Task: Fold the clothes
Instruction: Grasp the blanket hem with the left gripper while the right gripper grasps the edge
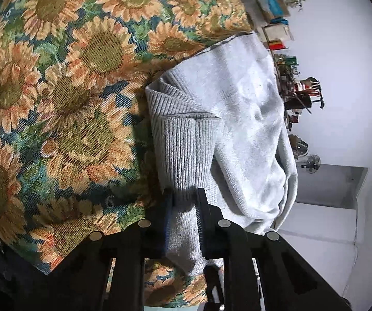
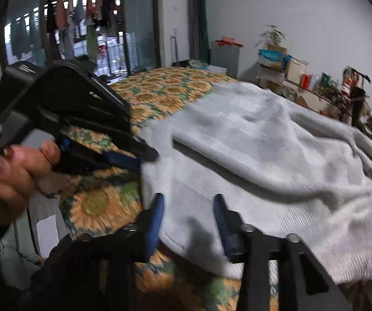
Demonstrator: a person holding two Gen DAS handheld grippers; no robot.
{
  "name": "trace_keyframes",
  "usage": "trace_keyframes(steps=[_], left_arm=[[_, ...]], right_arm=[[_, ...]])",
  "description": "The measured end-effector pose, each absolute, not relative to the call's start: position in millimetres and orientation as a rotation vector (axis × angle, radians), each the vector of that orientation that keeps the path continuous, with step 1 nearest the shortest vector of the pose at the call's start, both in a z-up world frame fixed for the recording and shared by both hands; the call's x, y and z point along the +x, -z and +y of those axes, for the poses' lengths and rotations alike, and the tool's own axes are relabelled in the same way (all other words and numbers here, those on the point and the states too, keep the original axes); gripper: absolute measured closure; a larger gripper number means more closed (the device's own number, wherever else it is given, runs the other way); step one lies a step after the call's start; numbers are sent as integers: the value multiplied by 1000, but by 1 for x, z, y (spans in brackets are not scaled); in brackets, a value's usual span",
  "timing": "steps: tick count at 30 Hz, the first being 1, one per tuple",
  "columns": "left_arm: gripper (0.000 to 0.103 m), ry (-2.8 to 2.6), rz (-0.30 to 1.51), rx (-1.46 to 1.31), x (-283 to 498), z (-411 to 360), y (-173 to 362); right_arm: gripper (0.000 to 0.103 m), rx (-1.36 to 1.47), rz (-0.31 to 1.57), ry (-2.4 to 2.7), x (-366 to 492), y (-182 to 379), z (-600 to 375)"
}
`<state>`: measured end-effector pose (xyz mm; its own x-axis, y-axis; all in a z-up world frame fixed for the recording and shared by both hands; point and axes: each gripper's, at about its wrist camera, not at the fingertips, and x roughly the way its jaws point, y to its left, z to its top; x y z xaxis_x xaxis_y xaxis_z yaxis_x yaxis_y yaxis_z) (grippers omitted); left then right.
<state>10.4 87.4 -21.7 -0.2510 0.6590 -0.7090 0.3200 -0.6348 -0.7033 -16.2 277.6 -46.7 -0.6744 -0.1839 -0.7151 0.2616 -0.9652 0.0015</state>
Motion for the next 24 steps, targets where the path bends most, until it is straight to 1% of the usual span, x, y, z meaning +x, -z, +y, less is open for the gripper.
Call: trace_keyframes(steps=[2, 3, 4, 5, 7, 8, 9, 10, 11, 12, 13, 15, 16, 18, 21, 22, 23, 24], left_arm=[[86, -1969, -1214, -1734, 8, 87, 21], [84, -1962, -1242, -1735, 6, 85, 23], [75, -1951, -1269, -1741, 1, 85, 28], [68, -1940, -1296, -1746, -3, 85, 33], [49, -1915, -1340, -1755, -7, 82, 39], [45, -1905, -1358, -1757, -7, 79, 40], [39, -1905, -1373, -1754, -5, 75, 41], [38, -1909, -1386, -1752, -3, 71, 41], [38, -1925, -1393, -1753, -2, 67, 39], [37, -1938, -1397, -1751, -2, 65, 38], [37, -1941, -1398, -1746, -2, 63, 37], [36, -1946, -1400, -1738, 0, 61, 35], [34, -1948, -1398, -1741, 3, 59, 34], [34, -1945, -1379, -1755, 3, 62, 34], [34, -1938, -1347, -1776, 2, 75, 39], [40, -1945, -1345, -1775, 2, 79, 40], [51, -1978, -1356, -1762, 4, 80, 40], [74, -2016, -1365, -1752, 6, 79, 39]], right_arm=[[49, 1155, 101, 2635, -19, 53, 283], [43, 1166, 85, 2615, -20, 56, 281], [38, 1165, 86, 2599, -22, 56, 276], [37, 1160, 93, 2582, -23, 57, 270], [35, 1135, 135, 2551, -25, 59, 253], [35, 1117, 159, 2547, -28, 60, 245], [40, 1105, 184, 2552, -32, 63, 239], [66, 1101, 211, 2560, -37, 64, 235], [80, 1096, 238, 2567, -41, 65, 231], [87, 1088, 256, 2567, -44, 66, 227], [90, 1073, 250, 2549, -44, 63, 227], [90, 1040, 247, 2514, -41, 59, 226], [90, 1022, 277, 2501, -38, 58, 224], [90, 1011, 308, 2486, -34, 61, 224], [91, 1044, 294, 2511, -31, 64, 237], [90, 1065, 303, 2542, -29, 65, 245], [90, 1087, 311, 2572, -28, 66, 253], [80, 1109, 320, 2602, -26, 66, 260]])
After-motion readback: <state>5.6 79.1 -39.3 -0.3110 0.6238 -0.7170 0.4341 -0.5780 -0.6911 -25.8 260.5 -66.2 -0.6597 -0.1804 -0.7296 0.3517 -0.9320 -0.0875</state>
